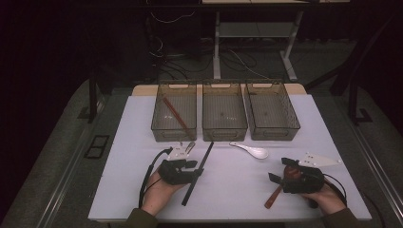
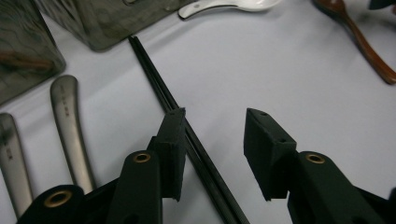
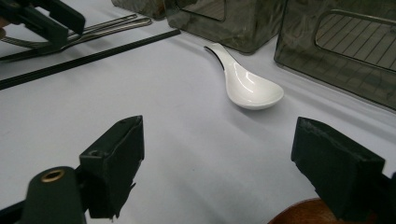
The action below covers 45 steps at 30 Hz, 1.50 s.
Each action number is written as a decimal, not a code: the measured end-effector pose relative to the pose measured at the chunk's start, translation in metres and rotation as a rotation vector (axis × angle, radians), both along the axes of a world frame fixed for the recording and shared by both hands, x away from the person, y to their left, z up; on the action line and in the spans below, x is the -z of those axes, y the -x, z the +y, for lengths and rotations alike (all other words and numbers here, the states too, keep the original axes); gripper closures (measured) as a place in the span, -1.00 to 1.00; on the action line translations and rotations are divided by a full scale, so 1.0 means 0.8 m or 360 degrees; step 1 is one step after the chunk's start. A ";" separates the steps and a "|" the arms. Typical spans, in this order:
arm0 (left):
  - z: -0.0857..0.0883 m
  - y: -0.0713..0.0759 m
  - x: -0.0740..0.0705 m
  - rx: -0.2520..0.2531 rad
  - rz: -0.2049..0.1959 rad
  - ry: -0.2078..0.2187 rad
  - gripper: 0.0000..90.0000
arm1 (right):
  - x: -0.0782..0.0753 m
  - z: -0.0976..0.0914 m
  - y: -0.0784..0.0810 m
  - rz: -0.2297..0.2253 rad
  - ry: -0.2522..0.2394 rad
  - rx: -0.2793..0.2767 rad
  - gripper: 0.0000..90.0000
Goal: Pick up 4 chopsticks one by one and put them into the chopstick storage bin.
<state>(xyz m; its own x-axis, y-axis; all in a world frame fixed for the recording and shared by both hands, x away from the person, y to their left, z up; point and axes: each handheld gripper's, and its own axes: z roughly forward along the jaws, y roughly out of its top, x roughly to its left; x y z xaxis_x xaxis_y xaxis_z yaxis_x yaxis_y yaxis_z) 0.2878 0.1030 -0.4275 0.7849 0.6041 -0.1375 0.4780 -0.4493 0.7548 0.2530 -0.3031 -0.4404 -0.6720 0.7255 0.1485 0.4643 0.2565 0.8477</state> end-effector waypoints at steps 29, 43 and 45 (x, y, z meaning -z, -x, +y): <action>-0.062 -0.104 0.021 -0.0224 0.0078 -0.0128 0.59 | 0.000 -0.002 -0.001 -0.0004 0.0010 -0.0007 -0.63; -0.072 -0.104 0.025 -0.0212 0.0038 -0.0177 0.71 | 0.001 -0.001 -0.001 0.0003 0.0012 -0.0016 -0.63; -0.072 -0.104 0.025 -0.0206 0.0026 -0.0186 0.73 | 0.001 -0.002 -0.001 0.0004 0.0011 -0.0015 -0.63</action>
<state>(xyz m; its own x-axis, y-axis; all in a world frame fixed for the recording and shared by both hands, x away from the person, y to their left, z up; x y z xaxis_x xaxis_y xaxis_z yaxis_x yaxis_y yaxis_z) 0.3712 0.0454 -0.4476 0.6977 0.7127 -0.0722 0.5492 -0.4675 0.6927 0.2536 -0.3044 -0.4412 -0.6784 0.7202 0.1453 0.4641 0.2668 0.8446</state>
